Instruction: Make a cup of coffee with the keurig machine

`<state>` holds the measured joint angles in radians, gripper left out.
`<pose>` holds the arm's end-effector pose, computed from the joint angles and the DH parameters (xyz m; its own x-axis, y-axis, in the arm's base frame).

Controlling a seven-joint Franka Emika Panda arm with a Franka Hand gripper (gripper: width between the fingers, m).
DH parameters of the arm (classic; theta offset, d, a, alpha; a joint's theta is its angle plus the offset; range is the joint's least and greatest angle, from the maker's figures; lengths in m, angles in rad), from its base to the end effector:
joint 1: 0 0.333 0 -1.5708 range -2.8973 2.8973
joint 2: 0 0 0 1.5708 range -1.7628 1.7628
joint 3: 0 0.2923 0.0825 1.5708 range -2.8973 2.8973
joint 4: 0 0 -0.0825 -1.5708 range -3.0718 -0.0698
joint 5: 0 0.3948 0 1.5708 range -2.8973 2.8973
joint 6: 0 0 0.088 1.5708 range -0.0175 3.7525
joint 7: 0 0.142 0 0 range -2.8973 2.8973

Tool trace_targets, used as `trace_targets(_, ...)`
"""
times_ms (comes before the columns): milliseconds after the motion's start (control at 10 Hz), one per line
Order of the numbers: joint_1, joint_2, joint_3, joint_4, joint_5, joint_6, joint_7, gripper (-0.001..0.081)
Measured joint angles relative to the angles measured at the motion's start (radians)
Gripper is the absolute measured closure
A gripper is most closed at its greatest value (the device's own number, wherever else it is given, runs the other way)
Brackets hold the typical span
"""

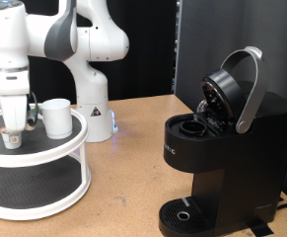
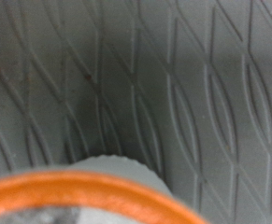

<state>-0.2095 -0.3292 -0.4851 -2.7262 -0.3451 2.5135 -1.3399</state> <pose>0.3284 -0.2519 0.2570 0.5979 0.7998 -0.0532 0.7998 -0.5910 0.1053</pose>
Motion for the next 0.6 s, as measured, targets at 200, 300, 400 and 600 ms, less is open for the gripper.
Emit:
trace_targets(200, 0.004, 0.011, -0.001, 0.001, 0.012, 0.000, -0.010, 0.0015)
trace_targets(300, 0.006, 0.012, -0.001, 0.001, 0.021, 0.000, -0.019, 0.0015)
trace_targets(400, 0.007, 0.012, -0.002, 0.001, 0.029, 0.000, -0.029, 0.0185)
trace_targets(600, 0.008, 0.012, -0.002, 0.002, 0.039, 0.000, -0.037, 0.0360)
